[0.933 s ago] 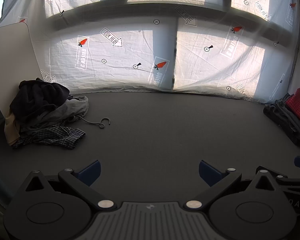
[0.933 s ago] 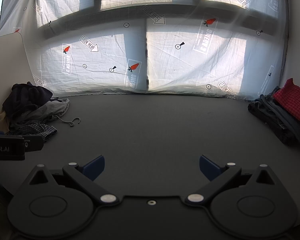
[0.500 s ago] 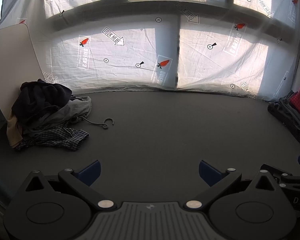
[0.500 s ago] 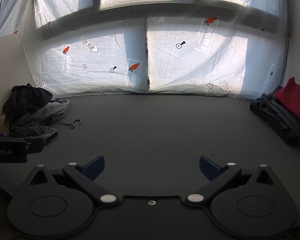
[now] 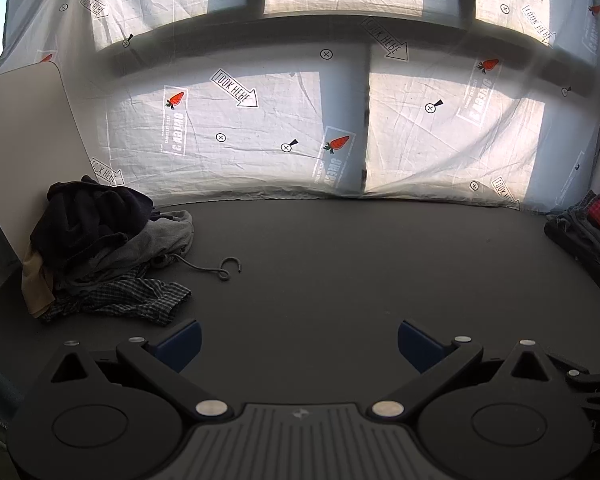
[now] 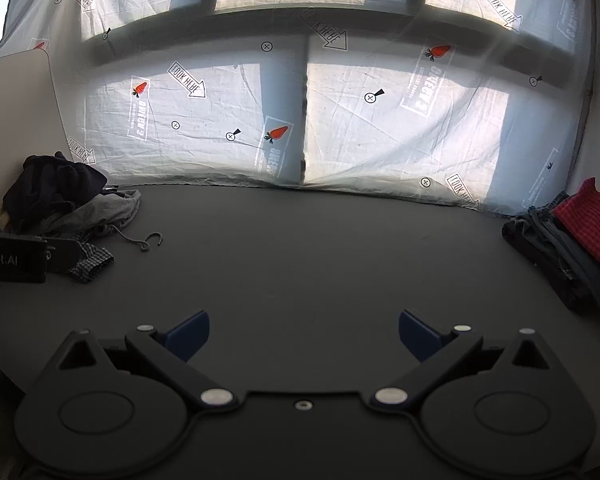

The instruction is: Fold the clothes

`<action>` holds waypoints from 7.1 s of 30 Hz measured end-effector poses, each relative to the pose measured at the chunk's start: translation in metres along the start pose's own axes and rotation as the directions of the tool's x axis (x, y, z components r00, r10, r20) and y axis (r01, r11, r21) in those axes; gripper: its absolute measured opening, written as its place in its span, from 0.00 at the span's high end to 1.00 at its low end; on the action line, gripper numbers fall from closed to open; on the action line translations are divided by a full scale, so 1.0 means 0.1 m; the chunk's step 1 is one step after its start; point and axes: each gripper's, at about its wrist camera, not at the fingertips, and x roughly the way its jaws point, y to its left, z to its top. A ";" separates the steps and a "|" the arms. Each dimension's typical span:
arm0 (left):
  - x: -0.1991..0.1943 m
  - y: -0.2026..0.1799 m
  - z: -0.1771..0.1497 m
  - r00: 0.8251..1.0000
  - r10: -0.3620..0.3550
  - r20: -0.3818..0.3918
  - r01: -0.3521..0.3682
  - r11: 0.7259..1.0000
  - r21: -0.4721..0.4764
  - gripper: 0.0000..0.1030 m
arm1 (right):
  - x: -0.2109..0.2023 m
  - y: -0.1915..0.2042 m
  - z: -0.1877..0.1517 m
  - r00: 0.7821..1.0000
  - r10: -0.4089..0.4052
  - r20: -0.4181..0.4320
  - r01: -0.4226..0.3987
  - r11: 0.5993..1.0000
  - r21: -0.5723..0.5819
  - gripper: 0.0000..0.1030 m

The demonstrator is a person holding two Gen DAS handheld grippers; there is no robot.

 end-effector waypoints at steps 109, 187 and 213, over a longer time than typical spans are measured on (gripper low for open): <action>4.57 4.59 0.55 0.713 0.116 -0.692 -0.503 0.772 -0.389 0.00 | 5.05 4.46 2.31 0.705 0.663 -0.251 -0.703 0.701 -0.123 0.43; 3.55 0.15 0.17 0.837 0.020 -0.547 -0.204 0.938 -0.278 0.00 | 3.84 -0.30 0.48 0.966 0.085 -0.243 -0.180 0.900 -0.398 0.30; 3.94 0.32 0.14 0.794 0.025 -0.608 -0.241 0.930 -0.277 0.00 | 4.13 -1.81 1.14 0.938 -0.311 -0.155 0.317 0.948 0.011 0.53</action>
